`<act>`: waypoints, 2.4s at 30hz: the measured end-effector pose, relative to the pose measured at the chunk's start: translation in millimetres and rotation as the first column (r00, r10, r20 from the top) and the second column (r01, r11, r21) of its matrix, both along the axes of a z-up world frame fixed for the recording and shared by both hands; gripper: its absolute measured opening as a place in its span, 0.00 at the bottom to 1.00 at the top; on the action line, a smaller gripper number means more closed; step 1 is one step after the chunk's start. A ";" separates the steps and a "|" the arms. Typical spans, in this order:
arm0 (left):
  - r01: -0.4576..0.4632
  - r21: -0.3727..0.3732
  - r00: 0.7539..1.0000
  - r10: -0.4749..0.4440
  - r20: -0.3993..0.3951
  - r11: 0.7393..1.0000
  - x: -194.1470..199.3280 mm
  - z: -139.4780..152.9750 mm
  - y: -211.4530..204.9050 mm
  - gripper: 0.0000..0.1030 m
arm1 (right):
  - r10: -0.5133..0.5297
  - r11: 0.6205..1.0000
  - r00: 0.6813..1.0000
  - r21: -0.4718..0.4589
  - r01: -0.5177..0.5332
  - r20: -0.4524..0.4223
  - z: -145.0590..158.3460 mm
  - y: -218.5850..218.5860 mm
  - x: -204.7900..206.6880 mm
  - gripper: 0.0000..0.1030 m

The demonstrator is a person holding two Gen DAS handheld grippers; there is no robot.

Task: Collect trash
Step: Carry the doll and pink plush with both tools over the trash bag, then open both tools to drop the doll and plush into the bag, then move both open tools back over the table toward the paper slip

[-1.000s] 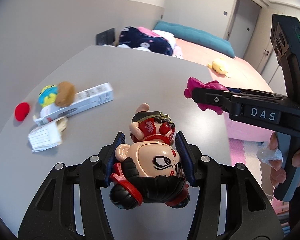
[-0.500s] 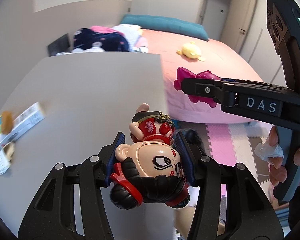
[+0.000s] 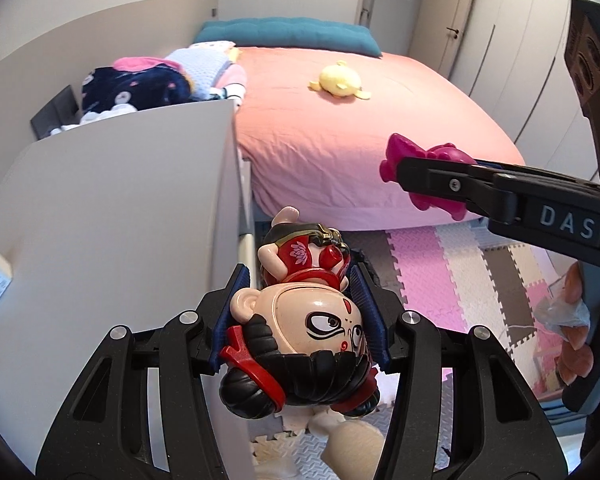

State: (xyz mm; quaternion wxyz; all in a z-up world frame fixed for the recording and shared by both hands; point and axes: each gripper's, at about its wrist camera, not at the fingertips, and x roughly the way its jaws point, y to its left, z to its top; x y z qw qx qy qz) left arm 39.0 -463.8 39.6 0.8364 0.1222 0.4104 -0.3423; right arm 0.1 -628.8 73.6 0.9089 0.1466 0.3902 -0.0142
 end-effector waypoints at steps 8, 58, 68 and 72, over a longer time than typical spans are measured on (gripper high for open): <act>0.038 0.016 0.999 -0.037 -0.018 0.999 0.4 -10.5 -39.9 0.50 | -0.075 0.997 0.997 0.005 0.075 -0.018 -9.3 -40.8 -21.8 0.41; 0.006 0.073 1.000 -0.008 0.025 0.997 8.1 -16.6 -50.7 0.94 | -0.177 0.984 0.983 -0.005 0.177 -0.046 -27.4 -61.2 -32.4 0.84; -0.102 0.062 0.993 0.098 0.070 0.993 18.7 0.9 20.9 0.94 | -0.066 0.998 0.997 -0.008 0.066 -0.025 -17.2 -0.1 -6.1 0.84; -0.137 0.065 0.988 0.132 0.086 0.988 22.4 5.6 48.6 0.94 | -0.008 1.000 1.000 0.001 0.008 -0.018 -14.6 29.7 6.9 0.84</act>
